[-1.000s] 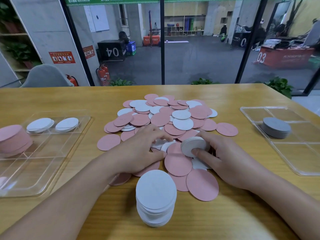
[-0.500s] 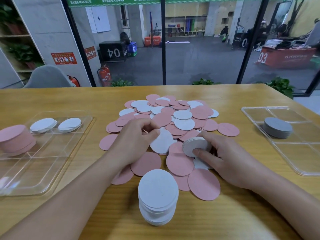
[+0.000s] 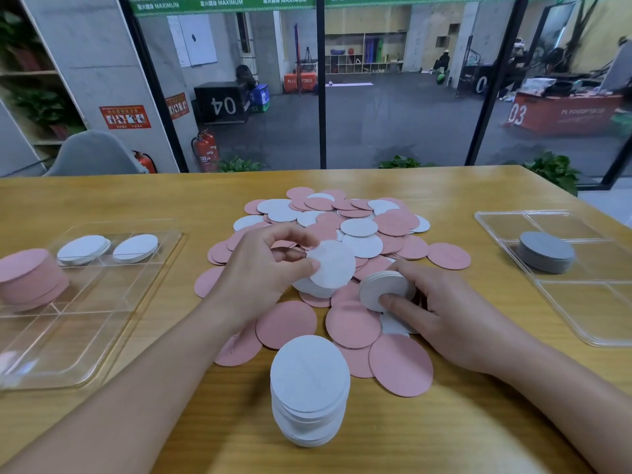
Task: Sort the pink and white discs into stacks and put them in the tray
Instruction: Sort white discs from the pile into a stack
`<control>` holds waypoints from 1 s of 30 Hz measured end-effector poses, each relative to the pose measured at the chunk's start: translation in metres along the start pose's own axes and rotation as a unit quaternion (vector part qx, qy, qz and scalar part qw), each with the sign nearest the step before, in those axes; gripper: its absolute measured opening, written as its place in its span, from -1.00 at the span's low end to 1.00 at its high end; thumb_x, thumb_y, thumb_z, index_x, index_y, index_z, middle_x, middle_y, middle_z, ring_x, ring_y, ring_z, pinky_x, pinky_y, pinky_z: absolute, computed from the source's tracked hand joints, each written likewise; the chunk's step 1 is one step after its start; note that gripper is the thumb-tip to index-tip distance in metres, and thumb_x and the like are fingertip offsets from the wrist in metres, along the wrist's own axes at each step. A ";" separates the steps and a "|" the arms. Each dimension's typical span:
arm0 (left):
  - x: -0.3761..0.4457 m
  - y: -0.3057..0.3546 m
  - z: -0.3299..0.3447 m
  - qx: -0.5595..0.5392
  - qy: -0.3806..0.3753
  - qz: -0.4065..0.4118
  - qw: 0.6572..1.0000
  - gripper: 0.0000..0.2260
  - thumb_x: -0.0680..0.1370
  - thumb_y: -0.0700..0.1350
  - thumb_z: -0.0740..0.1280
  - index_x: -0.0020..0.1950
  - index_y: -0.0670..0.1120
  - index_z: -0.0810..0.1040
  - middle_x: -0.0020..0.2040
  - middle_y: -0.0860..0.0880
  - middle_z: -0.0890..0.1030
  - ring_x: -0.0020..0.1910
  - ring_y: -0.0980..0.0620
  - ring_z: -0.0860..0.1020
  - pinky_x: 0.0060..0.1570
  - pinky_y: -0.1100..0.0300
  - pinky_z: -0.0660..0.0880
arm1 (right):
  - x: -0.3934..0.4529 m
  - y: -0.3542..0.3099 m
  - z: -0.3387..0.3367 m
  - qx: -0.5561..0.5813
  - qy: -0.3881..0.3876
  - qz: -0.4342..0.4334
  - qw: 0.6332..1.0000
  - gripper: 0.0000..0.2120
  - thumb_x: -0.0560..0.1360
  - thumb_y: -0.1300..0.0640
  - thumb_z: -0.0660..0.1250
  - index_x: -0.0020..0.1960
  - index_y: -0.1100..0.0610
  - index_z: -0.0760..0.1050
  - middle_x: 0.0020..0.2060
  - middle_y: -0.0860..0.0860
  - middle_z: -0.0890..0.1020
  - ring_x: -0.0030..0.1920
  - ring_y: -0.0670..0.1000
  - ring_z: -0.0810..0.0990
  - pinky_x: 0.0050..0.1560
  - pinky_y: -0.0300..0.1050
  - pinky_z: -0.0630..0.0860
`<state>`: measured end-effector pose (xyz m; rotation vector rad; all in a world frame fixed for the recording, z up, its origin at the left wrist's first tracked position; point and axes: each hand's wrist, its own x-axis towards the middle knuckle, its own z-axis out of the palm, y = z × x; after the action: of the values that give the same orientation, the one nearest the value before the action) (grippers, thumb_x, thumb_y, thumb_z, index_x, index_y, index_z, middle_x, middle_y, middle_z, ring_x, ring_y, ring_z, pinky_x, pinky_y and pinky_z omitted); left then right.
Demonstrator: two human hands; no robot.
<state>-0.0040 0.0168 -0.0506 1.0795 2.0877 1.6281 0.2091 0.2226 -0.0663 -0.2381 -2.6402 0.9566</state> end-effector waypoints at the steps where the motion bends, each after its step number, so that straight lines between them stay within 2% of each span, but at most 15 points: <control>1: 0.001 -0.001 0.000 0.004 0.000 0.002 1.000 -0.72 0.54 -0.26 0.60 0.19 0.03 0.76 0.09 0.05 0.76 -0.03 -0.03 0.73 0.15 0.09 0.67 | 0.000 0.000 0.000 0.002 0.001 0.000 1.000 -0.94 0.69 0.03 0.38 0.04 -0.04 0.54 -0.16 -0.11 0.63 -0.18 -0.03 0.56 -0.20 -0.13 0.47; 3: 0.001 0.000 0.002 0.025 -0.012 0.026 0.999 -0.71 0.55 -0.26 0.59 0.19 0.06 0.77 0.08 0.05 0.75 0.02 -0.03 0.74 0.22 0.00 0.68 | 0.000 0.000 0.000 0.001 0.001 0.003 1.000 -0.94 0.69 0.03 0.38 0.04 -0.06 0.53 -0.17 -0.13 0.64 -0.19 -0.04 0.56 -0.21 -0.15 0.47; 5: 0.000 0.001 0.005 0.041 -0.035 0.044 0.998 -0.82 0.59 -0.26 0.55 0.10 0.01 0.79 0.03 0.05 0.78 0.03 0.01 0.74 0.18 -0.02 0.68 | 0.000 0.000 0.000 0.001 0.004 0.000 1.000 -0.93 0.69 0.03 0.39 0.03 -0.09 0.53 -0.17 -0.16 0.63 -0.19 -0.05 0.56 -0.23 -0.19 0.46; 7: -0.001 0.003 0.009 0.036 -0.055 0.052 0.996 -0.88 0.63 -0.23 0.53 0.05 -0.01 0.79 -0.01 0.03 0.78 0.00 0.00 0.72 0.08 0.06 0.66 | 0.000 0.000 0.001 0.000 0.012 -0.006 1.000 -0.91 0.68 0.03 0.40 0.04 -0.14 0.51 -0.16 -0.22 0.62 -0.19 -0.08 0.55 -0.23 -0.24 0.44; 10: -0.005 0.007 0.017 0.026 -0.073 0.057 0.995 -0.87 0.64 -0.20 0.52 0.00 0.02 0.80 -0.05 -0.03 0.74 -0.09 -0.11 0.62 -0.10 0.24 0.57 | 0.000 -0.001 0.003 0.011 0.026 -0.002 1.000 -0.87 0.66 0.03 0.44 0.14 -0.16 0.54 -0.13 -0.23 0.65 -0.18 -0.09 0.58 -0.23 -0.27 0.45; 12: -0.008 0.008 0.024 0.013 -0.093 0.054 0.994 -0.87 0.66 -0.22 0.49 0.02 -0.01 0.79 -0.04 -0.01 0.76 -0.04 -0.06 0.65 -0.06 0.19 0.63 | 0.001 -0.002 0.004 0.002 0.029 -0.010 1.000 -0.84 0.65 0.03 0.45 0.18 -0.16 0.56 -0.11 -0.22 0.65 -0.14 -0.08 0.59 -0.21 -0.27 0.45; 14: -0.010 0.007 0.028 0.002 -0.119 0.048 0.992 -0.85 0.68 -0.25 0.45 0.08 -0.04 0.79 -0.02 -0.03 0.77 0.03 -0.14 0.69 0.05 0.08 0.66 | 0.002 -0.004 0.006 -0.026 0.027 -0.026 0.999 -0.86 0.64 0.02 0.44 0.15 -0.17 0.56 -0.08 -0.23 0.63 -0.08 -0.08 0.58 -0.16 -0.24 0.45; 16: -0.012 0.006 0.029 0.010 -0.127 0.056 0.990 -0.78 0.70 -0.29 0.40 0.12 -0.05 0.81 -0.02 -0.03 0.79 0.03 -0.11 0.72 0.08 0.16 0.67 | 0.003 -0.003 0.009 -0.048 0.022 -0.026 0.998 -0.92 0.65 0.01 0.42 0.07 -0.15 0.54 -0.09 -0.23 0.60 -0.05 -0.08 0.57 -0.17 -0.22 0.41; 19: -0.012 0.008 0.025 0.017 -0.116 0.040 0.992 -0.73 0.73 -0.28 0.35 0.17 -0.01 0.81 -0.04 -0.03 0.79 0.02 0.02 0.75 0.07 0.25 0.65 | 0.003 -0.002 0.010 -0.056 0.024 -0.018 0.998 -0.89 0.66 0.02 0.40 0.00 -0.11 0.49 -0.13 -0.20 0.57 -0.07 -0.09 0.54 -0.18 -0.20 0.39; 21: -0.006 0.003 0.017 0.070 -0.071 0.047 0.994 -0.78 0.73 -0.19 0.39 0.17 0.07 0.80 -0.04 0.03 0.78 -0.01 0.07 0.73 0.00 0.25 0.63 | 0.003 -0.003 0.008 -0.040 0.019 -0.015 0.999 -0.88 0.67 0.03 0.39 0.01 -0.14 0.48 -0.11 -0.22 0.58 -0.07 -0.10 0.55 -0.17 -0.21 0.41; 24: 0.004 -0.009 0.000 0.221 0.006 0.046 0.974 -0.90 0.68 -0.02 0.48 0.15 0.16 0.76 0.00 0.18 0.73 -0.01 0.17 0.64 -0.04 0.22 0.57 | 0.002 -0.005 0.005 -0.013 0.015 -0.020 1.000 -0.81 0.67 0.05 0.38 0.03 -0.24 0.47 -0.06 -0.34 0.58 -0.06 -0.15 0.55 -0.14 -0.29 0.42; 26: 0.006 -0.013 -0.006 0.272 0.005 0.020 0.962 -0.88 0.65 0.06 0.50 0.18 0.16 0.72 0.02 0.17 0.68 -0.02 0.21 0.59 -0.05 0.26 0.52 | 0.002 -0.004 0.005 -0.014 0.014 -0.021 1.000 -0.84 0.67 0.06 0.39 0.03 -0.20 0.49 -0.06 -0.30 0.59 -0.07 -0.12 0.55 -0.15 -0.27 0.41; 30: 0.004 -0.013 -0.003 0.318 -0.039 0.014 0.947 -0.86 0.59 0.15 0.52 0.06 0.15 0.66 0.06 0.14 0.60 0.07 0.19 0.54 0.08 0.09 0.54 | 0.002 -0.001 0.005 -0.015 0.012 -0.020 1.000 -0.93 0.68 0.05 0.39 0.04 -0.10 0.53 -0.08 -0.19 0.61 -0.10 -0.06 0.55 -0.15 -0.17 0.46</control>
<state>-0.0135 0.0164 -0.0606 1.3254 2.6217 0.8961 0.2050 0.2197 -0.0688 -0.2015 -2.6296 0.8969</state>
